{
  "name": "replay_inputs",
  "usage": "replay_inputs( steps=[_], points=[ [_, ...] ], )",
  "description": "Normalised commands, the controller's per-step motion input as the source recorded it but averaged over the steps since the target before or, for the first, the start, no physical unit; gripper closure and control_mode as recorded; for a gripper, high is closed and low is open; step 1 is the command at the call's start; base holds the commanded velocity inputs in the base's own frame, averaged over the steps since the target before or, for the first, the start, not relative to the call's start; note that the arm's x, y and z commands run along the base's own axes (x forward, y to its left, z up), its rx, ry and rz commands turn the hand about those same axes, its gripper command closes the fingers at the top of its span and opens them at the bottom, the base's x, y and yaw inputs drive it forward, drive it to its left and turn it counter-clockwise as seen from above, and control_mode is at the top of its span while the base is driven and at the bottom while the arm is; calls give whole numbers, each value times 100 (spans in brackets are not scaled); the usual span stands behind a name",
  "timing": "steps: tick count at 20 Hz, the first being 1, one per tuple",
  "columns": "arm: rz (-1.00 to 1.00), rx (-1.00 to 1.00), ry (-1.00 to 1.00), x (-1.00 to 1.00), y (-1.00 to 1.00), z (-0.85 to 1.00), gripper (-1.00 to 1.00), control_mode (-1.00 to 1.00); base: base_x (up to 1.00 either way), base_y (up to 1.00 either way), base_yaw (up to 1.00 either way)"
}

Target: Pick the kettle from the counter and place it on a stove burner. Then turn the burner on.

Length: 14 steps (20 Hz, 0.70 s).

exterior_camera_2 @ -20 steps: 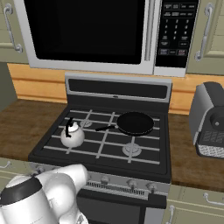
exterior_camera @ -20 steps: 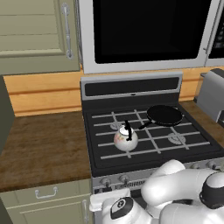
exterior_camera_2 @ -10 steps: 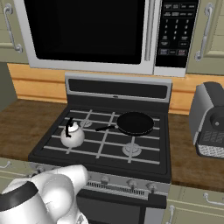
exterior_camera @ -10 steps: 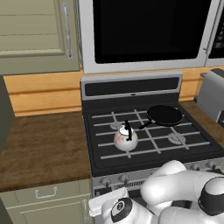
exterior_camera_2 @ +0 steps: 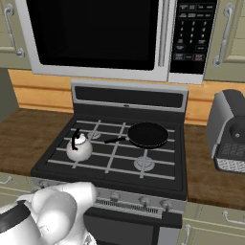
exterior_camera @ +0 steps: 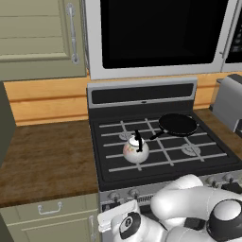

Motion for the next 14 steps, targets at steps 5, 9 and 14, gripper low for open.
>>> replay_inputs(
  steps=[5,9,14],
  points=[
    [0,2,0,35,-33,0,-100,-100,0,0,0],
    [0,2,0,52,-19,0,-100,-100,0,0,0],
    [1,2,0,31,-9,-11,-100,-100,0,0,0]
  ],
)
